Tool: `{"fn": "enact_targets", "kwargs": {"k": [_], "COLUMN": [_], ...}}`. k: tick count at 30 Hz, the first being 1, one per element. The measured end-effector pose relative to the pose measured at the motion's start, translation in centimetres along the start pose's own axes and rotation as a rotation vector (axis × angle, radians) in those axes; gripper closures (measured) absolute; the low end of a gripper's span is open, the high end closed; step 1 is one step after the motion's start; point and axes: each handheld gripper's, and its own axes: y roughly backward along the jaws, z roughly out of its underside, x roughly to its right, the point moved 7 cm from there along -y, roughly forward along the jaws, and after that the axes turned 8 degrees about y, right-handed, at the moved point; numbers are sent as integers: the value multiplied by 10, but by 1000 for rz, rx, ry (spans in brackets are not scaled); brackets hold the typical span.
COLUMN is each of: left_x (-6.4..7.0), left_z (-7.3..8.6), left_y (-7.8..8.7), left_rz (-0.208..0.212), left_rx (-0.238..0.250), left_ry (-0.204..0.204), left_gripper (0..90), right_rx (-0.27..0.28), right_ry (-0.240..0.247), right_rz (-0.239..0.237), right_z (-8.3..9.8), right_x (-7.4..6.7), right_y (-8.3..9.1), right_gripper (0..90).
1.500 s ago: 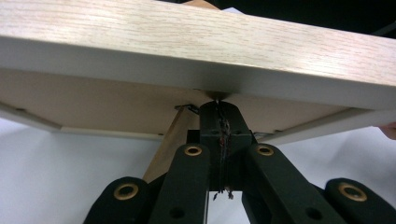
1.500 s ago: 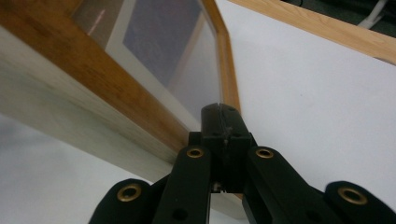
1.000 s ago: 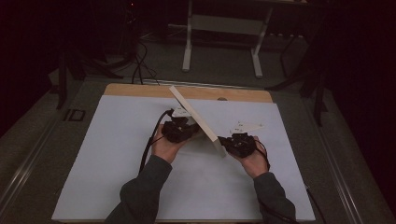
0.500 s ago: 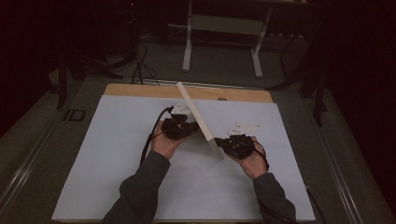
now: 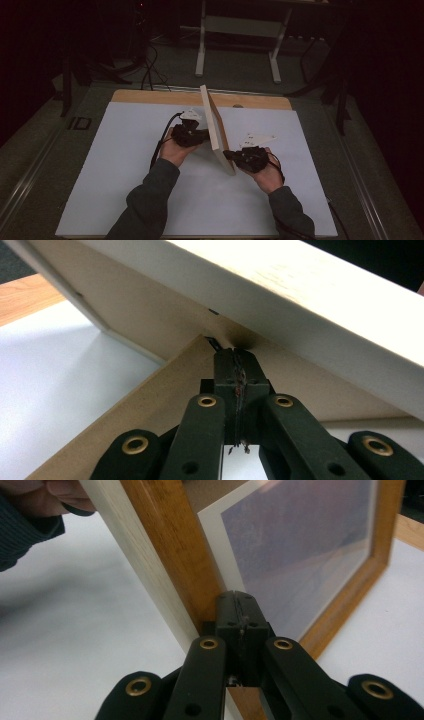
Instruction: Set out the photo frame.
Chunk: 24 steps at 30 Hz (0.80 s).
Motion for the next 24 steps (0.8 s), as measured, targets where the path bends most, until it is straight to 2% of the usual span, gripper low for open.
{"fn": "enact_targets", "kwargs": {"k": [6,17,24], "left_x": [-3,-12,-16], "left_z": [0,-1,-1], "left_y": [0,2,2], "left_rz": [16,48,85], "left_rx": [2,4,17], "left_ry": [-7,-6,22], "left_gripper": [899,899,899], "right_rx": [12,16,13], "right_ry": [-16,-2,6], "right_rz": [-23,-48,-53], "right_z": [-1,-7,-11], "right_x": [-3,-11,-15], "right_y": [-2,-10,-13], "right_gripper": [900,900,900]}}
